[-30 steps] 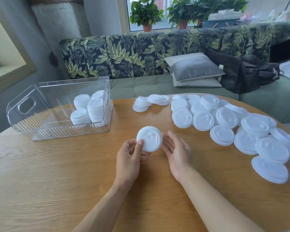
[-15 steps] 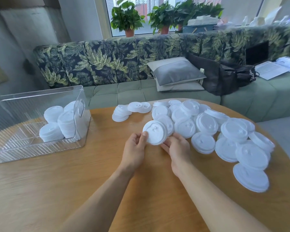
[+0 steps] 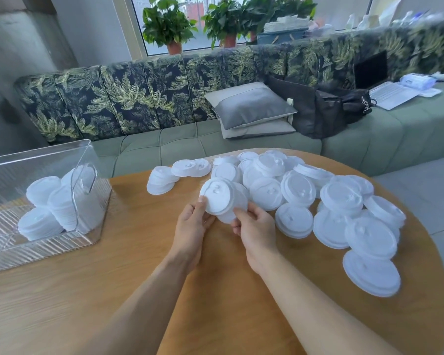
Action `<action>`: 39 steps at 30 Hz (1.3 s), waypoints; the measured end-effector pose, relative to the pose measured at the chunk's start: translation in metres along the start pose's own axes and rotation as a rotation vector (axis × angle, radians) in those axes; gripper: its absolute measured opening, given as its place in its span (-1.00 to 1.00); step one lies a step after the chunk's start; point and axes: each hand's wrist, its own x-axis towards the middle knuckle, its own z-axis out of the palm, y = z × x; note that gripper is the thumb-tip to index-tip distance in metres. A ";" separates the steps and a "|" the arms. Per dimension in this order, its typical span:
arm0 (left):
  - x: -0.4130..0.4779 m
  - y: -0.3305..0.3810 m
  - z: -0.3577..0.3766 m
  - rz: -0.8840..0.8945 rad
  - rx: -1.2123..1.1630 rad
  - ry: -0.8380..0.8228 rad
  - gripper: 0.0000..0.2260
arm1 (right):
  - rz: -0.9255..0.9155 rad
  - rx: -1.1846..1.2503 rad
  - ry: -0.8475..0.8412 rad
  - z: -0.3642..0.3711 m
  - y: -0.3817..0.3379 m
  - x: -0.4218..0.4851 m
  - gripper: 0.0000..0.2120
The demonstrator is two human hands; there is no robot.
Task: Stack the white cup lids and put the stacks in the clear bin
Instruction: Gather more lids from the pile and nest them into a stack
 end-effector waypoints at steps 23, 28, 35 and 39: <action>-0.096 -0.005 -0.083 0.162 0.070 0.100 -0.62 | 0.244 0.233 -0.396 0.022 0.017 -0.065 -0.79; -0.098 -0.007 -0.080 0.217 0.097 0.166 -0.71 | 0.253 0.241 -0.427 0.023 0.016 -0.071 -0.72; -0.101 -0.013 -0.073 0.313 0.268 0.331 -0.75 | 0.348 0.379 -0.446 0.021 0.022 -0.070 -0.78; -0.102 -0.014 -0.070 0.337 0.320 0.359 -0.83 | 0.399 0.456 -0.485 0.023 0.022 -0.076 -0.72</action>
